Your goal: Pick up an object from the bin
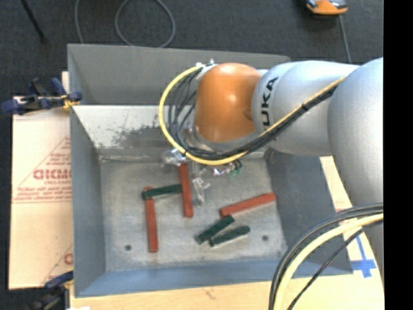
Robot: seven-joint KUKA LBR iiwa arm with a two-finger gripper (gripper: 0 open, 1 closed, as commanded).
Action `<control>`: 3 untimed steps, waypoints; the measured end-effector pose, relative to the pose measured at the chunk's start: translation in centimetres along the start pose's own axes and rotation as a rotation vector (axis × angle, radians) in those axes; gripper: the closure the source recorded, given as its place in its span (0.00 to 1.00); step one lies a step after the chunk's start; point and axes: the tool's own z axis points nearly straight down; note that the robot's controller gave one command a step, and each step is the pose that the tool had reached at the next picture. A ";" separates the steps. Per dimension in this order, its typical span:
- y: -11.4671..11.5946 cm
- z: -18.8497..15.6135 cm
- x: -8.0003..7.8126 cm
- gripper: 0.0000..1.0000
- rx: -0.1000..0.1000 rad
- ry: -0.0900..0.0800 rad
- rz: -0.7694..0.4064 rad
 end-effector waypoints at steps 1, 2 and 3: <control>0.3 -1.0 -0.2 0.00 0.002 -0.008 -0.066; -0.3 3.3 0.0 0.00 0.002 -0.005 -0.128; -0.4 3.1 -0.2 0.00 0.002 -0.011 -0.122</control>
Offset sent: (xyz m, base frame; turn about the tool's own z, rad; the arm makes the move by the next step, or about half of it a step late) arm -0.0017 0.0048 0.0093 -0.0698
